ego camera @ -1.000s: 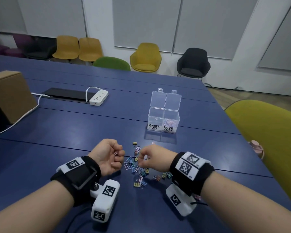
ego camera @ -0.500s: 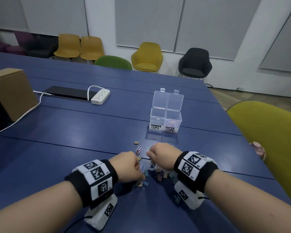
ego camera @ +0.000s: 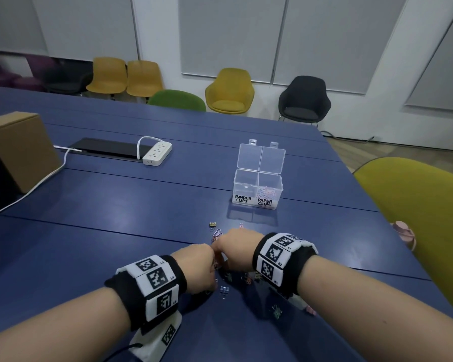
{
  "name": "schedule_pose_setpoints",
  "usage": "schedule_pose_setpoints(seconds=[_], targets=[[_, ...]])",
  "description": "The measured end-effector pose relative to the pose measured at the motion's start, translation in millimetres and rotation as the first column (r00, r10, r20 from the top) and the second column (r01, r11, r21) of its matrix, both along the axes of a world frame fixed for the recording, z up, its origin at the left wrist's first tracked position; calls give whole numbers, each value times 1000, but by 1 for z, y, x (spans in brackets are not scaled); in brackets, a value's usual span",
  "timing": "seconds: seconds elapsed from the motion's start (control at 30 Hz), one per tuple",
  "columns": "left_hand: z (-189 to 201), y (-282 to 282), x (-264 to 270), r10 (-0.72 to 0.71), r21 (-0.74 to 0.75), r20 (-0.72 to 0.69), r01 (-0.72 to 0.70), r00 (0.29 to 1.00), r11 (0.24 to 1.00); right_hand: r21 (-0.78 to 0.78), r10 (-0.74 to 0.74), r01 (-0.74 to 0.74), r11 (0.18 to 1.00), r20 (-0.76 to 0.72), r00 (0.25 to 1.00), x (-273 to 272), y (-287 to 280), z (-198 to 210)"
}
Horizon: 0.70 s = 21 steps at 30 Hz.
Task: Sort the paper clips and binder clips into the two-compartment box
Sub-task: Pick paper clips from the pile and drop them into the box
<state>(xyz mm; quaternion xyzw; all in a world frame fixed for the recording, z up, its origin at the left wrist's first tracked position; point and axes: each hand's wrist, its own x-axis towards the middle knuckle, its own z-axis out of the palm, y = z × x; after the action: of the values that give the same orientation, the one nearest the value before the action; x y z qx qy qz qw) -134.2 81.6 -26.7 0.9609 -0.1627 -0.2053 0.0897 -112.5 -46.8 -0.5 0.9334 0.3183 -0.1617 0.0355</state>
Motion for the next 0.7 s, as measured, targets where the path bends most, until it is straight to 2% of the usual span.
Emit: schedule_pose_setpoints(seconds=[0.13, 0.2, 0.27, 0.3, 0.33, 0.37, 0.43, 0.5, 0.53, 0.57, 0.6, 0.63, 0.67, 0.7], targets=[[-2, 3, 1, 37, -60, -8, -37, 999, 998, -58, -67, 66, 996, -16, 998, -2, -3, -4], [2, 9, 5, 96, -176, -47, -103, 994, 979, -96, -102, 98, 991, -43, 994, -1, -6, -7], [8, 17, 9, 197, -347, -151, -239, 969, 907, -125, -108, 98, 987, -81, 991, 0, -10, -10], [12, 21, 9, 247, -456, -248, -338, 937, 823, -135, -111, 97, 986, -96, 989, 0, -11, -11], [14, 23, 10, 273, -561, -374, -451, 886, 694, -136, -111, 97, 986, -104, 988, 0, -12, -12], [16, 25, 11, 267, -635, -509, -566, 818, 526, -130, -117, 103, 986, -104, 988, 0, -13, -12], [20, 30, 13, 168, -627, -738, -756, 654, 189, -99, -136, 127, 987, -97, 986, 0, -17, -12], [24, 36, 15, 35, -542, -840, -839, 541, -42, 35, -209, 215, 976, -127, 970, 1, -23, -9], [25, 39, 16, -13, -510, -856, -850, 516, -134, 177, -268, 303, 936, -197, 943, 2, -27, -6], [27, 41, 17, -50, -486, -861, -849, 506, -208, 355, -324, 451, 819, -363, 874, 2, -32, -3], [27, 43, 18, -72, -471, -861, -842, 504, -262, 492, -300, 626, 605, -588, 751, 2, -37, 0], [27, 44, 18, -80, -466, -858, -834, 507, -296, 527, -181, 777, 344, -775, 605, 3, -43, 1], [26, 46, 18, -74, -468, -856, -827, 512, -312, 478, -11, 870, 118, -876, 483, 3, -49, 2], [25, 46, 19, -60, -473, -855, -821, 516, -319, 413, 135, 910, -29, -901, 413, 3, -55, 3]])
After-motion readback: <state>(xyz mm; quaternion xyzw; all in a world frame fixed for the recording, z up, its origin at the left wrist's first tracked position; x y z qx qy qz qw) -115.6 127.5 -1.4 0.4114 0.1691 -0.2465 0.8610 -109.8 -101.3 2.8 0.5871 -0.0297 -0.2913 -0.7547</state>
